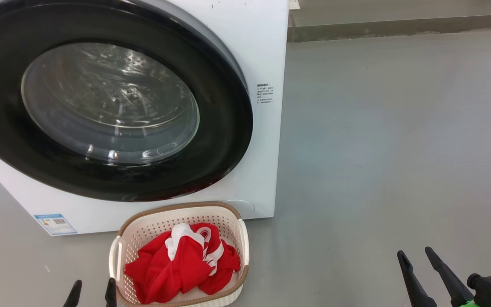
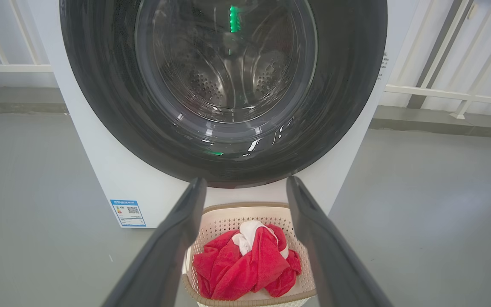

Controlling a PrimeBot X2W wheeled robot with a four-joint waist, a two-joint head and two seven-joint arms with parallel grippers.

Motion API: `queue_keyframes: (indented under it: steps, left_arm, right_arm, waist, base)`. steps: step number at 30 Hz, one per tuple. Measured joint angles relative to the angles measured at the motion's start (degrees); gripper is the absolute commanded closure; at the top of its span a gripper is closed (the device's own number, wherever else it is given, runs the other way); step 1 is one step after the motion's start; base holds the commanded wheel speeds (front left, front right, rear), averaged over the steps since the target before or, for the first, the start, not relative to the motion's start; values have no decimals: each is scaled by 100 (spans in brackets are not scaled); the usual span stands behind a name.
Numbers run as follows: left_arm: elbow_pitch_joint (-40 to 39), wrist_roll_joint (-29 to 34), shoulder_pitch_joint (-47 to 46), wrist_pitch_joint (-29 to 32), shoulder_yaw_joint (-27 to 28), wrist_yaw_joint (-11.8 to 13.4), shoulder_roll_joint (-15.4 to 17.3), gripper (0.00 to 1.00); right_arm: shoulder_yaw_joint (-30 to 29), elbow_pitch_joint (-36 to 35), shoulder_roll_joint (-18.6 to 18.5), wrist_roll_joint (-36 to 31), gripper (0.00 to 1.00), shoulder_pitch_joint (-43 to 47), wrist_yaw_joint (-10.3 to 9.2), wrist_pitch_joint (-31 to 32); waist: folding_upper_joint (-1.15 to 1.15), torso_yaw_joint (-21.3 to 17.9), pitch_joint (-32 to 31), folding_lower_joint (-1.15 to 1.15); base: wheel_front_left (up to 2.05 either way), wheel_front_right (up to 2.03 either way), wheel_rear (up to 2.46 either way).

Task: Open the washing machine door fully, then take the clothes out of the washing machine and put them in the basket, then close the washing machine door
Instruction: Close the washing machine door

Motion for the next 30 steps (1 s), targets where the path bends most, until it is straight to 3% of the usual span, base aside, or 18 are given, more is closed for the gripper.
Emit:
queue_keyframes:
  steps: [30]
  left_arm:
    - [-77,-59,2,0,-20,0,38,0]
  right_arm:
    - [-70,-82,43,-47,0,1,0,0]
  waist:
    - [0,65,28,0]
  base:
    - [0,0,0]
